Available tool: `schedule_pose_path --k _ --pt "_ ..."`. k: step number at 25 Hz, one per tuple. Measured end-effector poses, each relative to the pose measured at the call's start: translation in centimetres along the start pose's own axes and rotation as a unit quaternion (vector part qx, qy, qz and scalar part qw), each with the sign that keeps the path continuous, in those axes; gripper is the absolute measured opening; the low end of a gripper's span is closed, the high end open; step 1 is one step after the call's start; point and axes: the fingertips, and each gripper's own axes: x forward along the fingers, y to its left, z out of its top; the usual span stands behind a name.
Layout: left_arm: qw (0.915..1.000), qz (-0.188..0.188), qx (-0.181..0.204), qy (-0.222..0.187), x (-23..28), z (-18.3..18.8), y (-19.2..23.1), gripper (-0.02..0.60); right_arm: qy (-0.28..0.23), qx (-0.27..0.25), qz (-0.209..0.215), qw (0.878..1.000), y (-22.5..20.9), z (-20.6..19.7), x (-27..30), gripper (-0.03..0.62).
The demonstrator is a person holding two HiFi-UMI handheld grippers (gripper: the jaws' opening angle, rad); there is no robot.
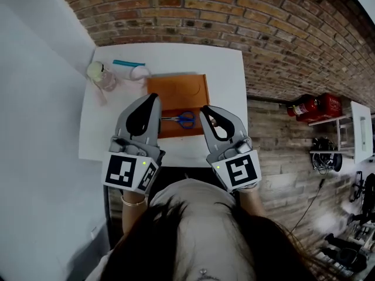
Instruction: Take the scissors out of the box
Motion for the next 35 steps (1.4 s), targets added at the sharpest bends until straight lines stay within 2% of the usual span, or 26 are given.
schedule_pose_path --k 12,17,35 --pt "0.9969 0.077 -0.005 -0.01 -0.5 -0.2 0.2 0.0 0.033 -0.028 0.095 0.995 -0.7 -2.4 1.2 0.035" --pt "0.9943 0.106 -0.008 -0.008 -1.0 -0.6 0.6 0.0 0.054 -0.018 0.118 0.991 -0.9 -4.3 1.6 0.038" --pt "0.9838 0.179 -0.006 0.0 -2.9 -0.8 4.7 0.0 0.148 -0.056 0.223 0.962 1.4 -10.6 5.4 0.063"
